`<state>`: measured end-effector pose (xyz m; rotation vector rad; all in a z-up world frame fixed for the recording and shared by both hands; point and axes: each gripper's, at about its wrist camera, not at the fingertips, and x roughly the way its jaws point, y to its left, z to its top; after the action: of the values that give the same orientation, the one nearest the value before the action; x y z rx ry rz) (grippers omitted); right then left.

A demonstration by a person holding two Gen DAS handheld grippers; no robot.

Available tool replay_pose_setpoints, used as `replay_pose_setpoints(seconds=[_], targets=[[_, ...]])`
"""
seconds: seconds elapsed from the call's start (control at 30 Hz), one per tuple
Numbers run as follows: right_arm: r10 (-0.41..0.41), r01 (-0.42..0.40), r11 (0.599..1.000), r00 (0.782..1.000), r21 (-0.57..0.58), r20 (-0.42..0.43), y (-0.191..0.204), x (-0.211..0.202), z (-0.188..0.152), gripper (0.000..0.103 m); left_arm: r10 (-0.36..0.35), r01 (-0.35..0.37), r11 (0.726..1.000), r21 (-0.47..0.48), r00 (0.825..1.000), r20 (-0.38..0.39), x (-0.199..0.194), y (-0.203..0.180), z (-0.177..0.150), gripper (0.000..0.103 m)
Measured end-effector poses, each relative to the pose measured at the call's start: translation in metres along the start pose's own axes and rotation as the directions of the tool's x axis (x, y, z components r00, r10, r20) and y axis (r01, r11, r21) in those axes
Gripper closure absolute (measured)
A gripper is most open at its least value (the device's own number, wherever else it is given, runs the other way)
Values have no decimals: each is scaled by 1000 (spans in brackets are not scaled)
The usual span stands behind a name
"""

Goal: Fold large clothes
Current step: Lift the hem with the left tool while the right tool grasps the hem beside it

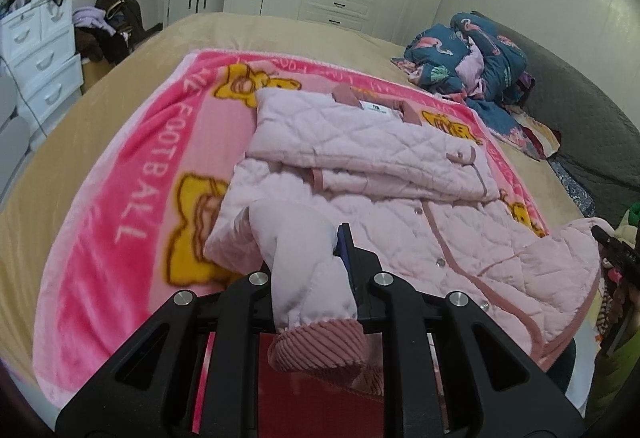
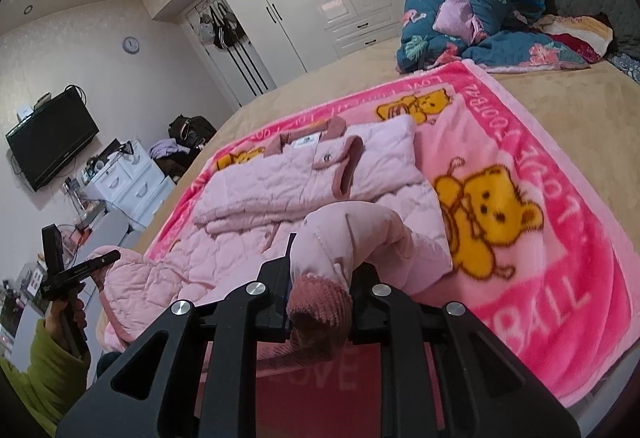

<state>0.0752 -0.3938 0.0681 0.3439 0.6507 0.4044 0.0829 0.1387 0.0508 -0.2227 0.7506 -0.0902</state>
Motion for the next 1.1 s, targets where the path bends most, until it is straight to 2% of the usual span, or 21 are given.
replay_pose_setpoints(seconds=[1.1], targets=[[-46, 47, 999, 997, -9, 65, -7, 66, 93, 86, 70, -72, 997, 35, 996, 48, 52, -4, 82, 93]])
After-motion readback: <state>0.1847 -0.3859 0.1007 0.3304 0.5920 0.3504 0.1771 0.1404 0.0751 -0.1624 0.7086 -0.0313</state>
